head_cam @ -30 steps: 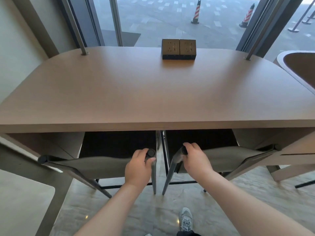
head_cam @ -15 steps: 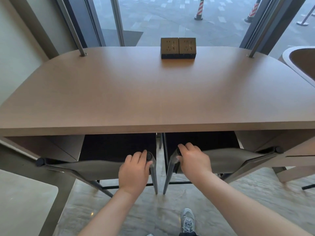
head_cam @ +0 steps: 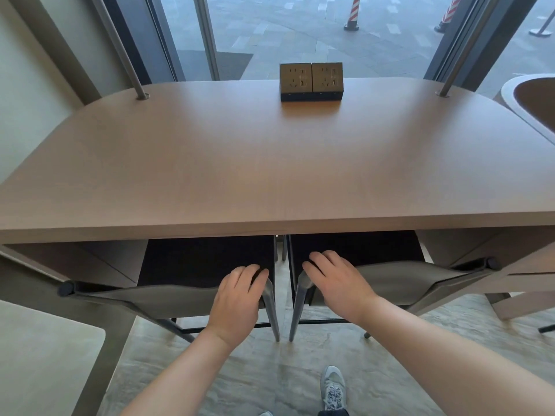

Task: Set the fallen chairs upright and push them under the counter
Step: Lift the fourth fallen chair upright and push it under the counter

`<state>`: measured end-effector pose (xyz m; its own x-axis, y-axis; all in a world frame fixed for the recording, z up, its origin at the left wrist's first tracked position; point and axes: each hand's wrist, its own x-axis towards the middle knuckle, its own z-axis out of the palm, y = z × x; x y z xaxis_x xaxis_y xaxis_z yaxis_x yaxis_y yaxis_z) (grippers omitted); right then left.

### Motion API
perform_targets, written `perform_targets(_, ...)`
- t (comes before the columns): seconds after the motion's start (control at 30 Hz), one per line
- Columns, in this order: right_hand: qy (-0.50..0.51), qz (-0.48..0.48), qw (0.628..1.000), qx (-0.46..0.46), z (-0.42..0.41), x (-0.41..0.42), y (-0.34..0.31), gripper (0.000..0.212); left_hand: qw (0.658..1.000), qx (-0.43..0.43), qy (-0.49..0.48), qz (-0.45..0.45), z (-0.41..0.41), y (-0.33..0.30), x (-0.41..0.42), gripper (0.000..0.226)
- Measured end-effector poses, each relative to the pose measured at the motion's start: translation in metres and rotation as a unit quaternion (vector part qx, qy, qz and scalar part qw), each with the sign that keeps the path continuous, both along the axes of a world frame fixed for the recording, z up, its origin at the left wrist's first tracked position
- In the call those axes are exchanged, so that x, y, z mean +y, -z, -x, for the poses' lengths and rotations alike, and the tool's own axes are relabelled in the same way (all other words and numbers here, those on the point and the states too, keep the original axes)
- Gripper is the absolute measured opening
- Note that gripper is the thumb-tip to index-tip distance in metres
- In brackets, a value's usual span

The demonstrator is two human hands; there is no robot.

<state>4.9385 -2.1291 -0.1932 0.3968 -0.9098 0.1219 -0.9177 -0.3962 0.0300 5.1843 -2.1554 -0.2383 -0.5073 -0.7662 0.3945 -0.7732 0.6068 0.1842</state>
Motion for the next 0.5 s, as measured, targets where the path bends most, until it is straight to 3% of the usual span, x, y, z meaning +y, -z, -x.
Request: perform_targets(0.5,-0.001,0.004,0.998,-0.059,0.000,-0.009,0.001,0.061,0.998,-0.015,0.023,-0.056,0.002,-0.017,-0.009,0.058)
